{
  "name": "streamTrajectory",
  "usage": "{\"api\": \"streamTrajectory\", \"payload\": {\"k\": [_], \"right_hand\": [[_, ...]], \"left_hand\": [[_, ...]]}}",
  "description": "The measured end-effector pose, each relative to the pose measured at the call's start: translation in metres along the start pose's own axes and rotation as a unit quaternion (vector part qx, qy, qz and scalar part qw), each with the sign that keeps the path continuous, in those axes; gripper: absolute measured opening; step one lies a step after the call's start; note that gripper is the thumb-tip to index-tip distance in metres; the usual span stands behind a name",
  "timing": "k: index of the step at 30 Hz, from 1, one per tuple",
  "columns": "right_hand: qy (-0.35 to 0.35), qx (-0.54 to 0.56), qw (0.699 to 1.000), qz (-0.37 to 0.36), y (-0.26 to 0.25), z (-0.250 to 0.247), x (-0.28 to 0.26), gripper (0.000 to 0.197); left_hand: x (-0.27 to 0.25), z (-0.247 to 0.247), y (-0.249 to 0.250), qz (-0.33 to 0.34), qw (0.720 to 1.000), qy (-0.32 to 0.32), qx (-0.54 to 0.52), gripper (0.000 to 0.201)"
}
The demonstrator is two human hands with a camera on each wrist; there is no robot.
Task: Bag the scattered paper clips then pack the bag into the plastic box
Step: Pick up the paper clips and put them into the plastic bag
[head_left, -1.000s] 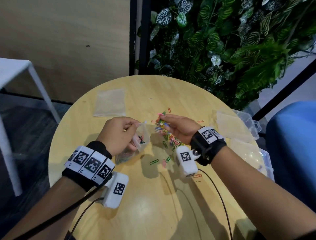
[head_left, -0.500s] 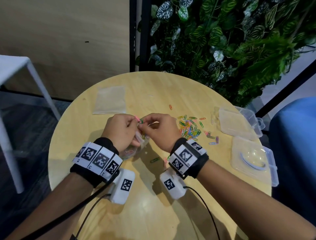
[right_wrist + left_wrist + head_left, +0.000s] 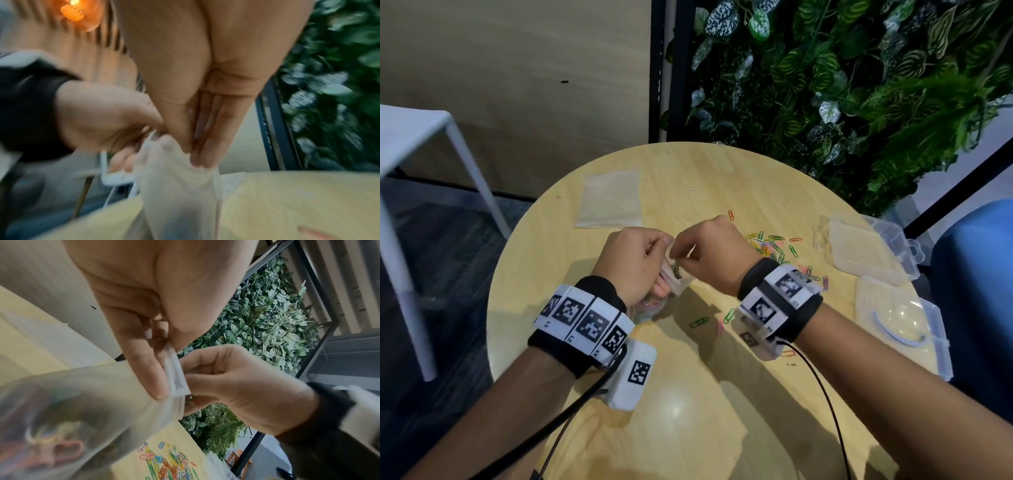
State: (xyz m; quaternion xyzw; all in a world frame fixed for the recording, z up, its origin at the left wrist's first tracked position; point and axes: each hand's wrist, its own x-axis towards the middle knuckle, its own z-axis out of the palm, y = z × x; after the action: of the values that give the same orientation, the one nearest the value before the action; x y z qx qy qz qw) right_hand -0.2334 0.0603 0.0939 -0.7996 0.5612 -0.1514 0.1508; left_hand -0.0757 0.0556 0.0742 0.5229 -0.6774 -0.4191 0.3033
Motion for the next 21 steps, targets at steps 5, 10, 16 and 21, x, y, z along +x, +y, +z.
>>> {"api": "streamTrajectory", "payload": {"k": [5,10,16,21], "right_hand": [[0.08,0.043,0.984,0.153,0.08,-0.012,0.038,0.023],[-0.092,-0.057,0.967,0.229,0.128,0.003,0.067,0.055],[-0.238,-0.192,0.95,0.054,0.089,0.036,0.057,0.052],[-0.282,-0.297,0.911,0.036,0.089,0.033,-0.002,0.076]], "left_hand": [[0.001,-0.014,-0.008,-0.011,1.0,0.014,-0.002,0.025],[0.0,-0.021,-0.009,-0.01,1.0,0.01,-0.009,0.025],[0.0,-0.024,-0.005,-0.006,1.0,0.006,-0.002,0.026],[-0.007,-0.023,-0.005,-0.002,1.0,0.003,0.001,0.027]]}}
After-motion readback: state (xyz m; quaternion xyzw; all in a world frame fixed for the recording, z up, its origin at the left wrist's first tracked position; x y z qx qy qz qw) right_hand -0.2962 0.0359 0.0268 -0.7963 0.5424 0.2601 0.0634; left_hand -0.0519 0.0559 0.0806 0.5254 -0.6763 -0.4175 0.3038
